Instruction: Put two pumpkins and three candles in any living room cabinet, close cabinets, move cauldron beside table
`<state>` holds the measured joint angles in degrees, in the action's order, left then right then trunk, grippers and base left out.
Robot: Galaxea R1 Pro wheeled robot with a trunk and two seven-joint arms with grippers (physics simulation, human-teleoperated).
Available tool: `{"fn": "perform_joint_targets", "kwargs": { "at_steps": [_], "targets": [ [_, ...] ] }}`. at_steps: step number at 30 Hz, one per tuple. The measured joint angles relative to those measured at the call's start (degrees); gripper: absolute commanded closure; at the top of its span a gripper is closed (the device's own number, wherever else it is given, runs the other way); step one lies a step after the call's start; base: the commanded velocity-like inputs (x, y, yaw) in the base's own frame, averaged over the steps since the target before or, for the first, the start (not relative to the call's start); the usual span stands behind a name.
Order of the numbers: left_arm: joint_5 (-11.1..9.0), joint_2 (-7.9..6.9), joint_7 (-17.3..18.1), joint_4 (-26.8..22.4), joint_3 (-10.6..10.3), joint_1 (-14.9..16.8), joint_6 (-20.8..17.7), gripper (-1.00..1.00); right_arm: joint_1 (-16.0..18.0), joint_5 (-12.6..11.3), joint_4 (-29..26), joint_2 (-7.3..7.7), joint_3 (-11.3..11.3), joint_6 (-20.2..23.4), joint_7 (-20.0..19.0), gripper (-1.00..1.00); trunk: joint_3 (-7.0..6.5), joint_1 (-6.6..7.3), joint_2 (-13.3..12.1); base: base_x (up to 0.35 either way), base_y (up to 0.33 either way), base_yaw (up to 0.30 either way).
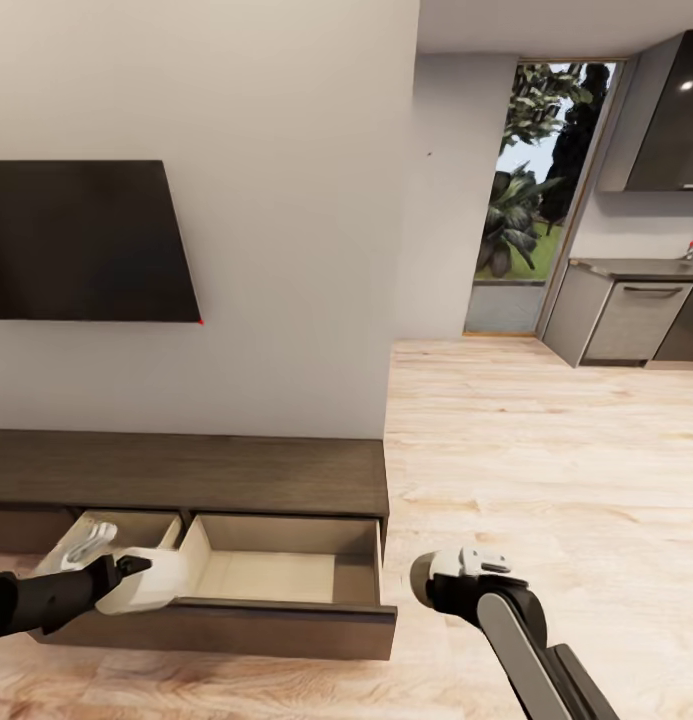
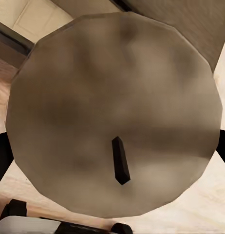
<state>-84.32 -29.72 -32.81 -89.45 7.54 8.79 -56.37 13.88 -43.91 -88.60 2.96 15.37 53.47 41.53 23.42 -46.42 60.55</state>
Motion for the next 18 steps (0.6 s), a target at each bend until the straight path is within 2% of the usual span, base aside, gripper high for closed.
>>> {"fn": "perform_joint_targets", "kwargs": {
  "at_steps": [1, 2, 3, 5, 6, 7, 11, 12, 15, 16, 17, 18],
  "targets": [
    [0.07, 0.03, -0.06, -0.02, -0.97, 0.06, 0.05, 1.00, 0.01, -0.28, -0.07, -1.39, 0.29, 1.11, 0.02, 1.00, 0.18, -0.22, 0.40, 0.000, 0.000, 0.000],
    [0.57, 0.29, -0.13, -0.04, -2.22, 0.26, 0.06, 1.00, 0.02, 0.19, -0.09, -3.56, 0.78, 2.69, 0.13, 1.00, 0.36, -0.44, 0.80, 0.000, 0.000, 0.000],
    [0.75, 0.70, -0.15, -0.05, -2.90, 0.53, 0.27, 1.00, 0.03, -1.25, -0.10, -4.96, 1.24, 2.55, 0.05, 1.00, 0.53, -0.66, 1.21, 0.000, 0.000, 0.000],
    [3.30, 2.18, -0.23, -0.09, -3.61, 0.97, 0.19, 1.00, 0.03, 0.37, -0.10, -6.67, 2.58, 3.84, 0.27, 1.00, 0.89, -1.10, 2.01, 0.000, 0.000, 0.000],
    [4.91, 3.19, -0.25, -0.11, -3.79, 1.20, 0.23, 1.00, 0.03, 0.12, -0.11, -7.14, 3.48, 3.85, 0.31, 1.00, 1.07, -1.32, 2.41, 0.000, 0.000, 0.000],
    [8.03, 4.95, -0.17, -0.12, -3.95, 1.75, 0.11, 1.00, 0.03, 0.12, -0.11, -7.57, 4.78, 3.93, 0.40, 1.00, 1.25, -1.54, 2.81, 0.000, 0.000, 0.000],
    [14.91, 10.60, -0.35, -0.12, -5.01, 4.76, 0.30, 1.00, 0.04, 0.62, -0.09, -8.10, 7.82, 3.77, 0.58, 1.00, 1.97, -2.42, 4.42, 0.000, 0.000, 0.000],
    [18.80, 12.53, -1.82, -0.09, -6.36, 6.60, 0.17, 1.00, 0.03, 0.68, -0.10, -8.21, 8.68, 3.71, 0.60, 1.00, 2.14, -2.64, 4.81, 0.000, 0.000, 0.000],
    [23.37, 16.61, -6.50, -0.06, -9.52, 9.52, -0.04, 1.00, 0.16, 0.82, 0.00, -8.29, 10.51, 3.71, 0.66, 1.00, 2.69, -3.30, 6.02, 0.000, 0.000, 0.000],
    [24.58, 18.74, -8.68, -0.05, -10.67, 10.12, -0.16, 1.00, 0.22, 0.59, 0.08, -8.34, 12.06, 3.65, 0.69, 1.00, 2.87, -3.52, 6.42, 0.000, 0.000, 0.000],
    [23.76, 20.15, -9.93, -0.06, -11.19, 10.44, 0.43, 1.00, 0.27, 0.05, 0.01, -8.37, 13.22, 3.34, 0.70, 1.00, 2.87, -3.52, 6.44, 0.000, 0.000, 0.000],
    [24.67, 21.26, -11.07, -0.06, -11.53, 10.94, 0.23, 1.00, 0.36, 0.42, -0.03, -8.43, 14.12, 3.49, 0.76, 1.00, 2.87, -3.52, 6.44, 0.000, 0.000, 0.000]
  ]
}}
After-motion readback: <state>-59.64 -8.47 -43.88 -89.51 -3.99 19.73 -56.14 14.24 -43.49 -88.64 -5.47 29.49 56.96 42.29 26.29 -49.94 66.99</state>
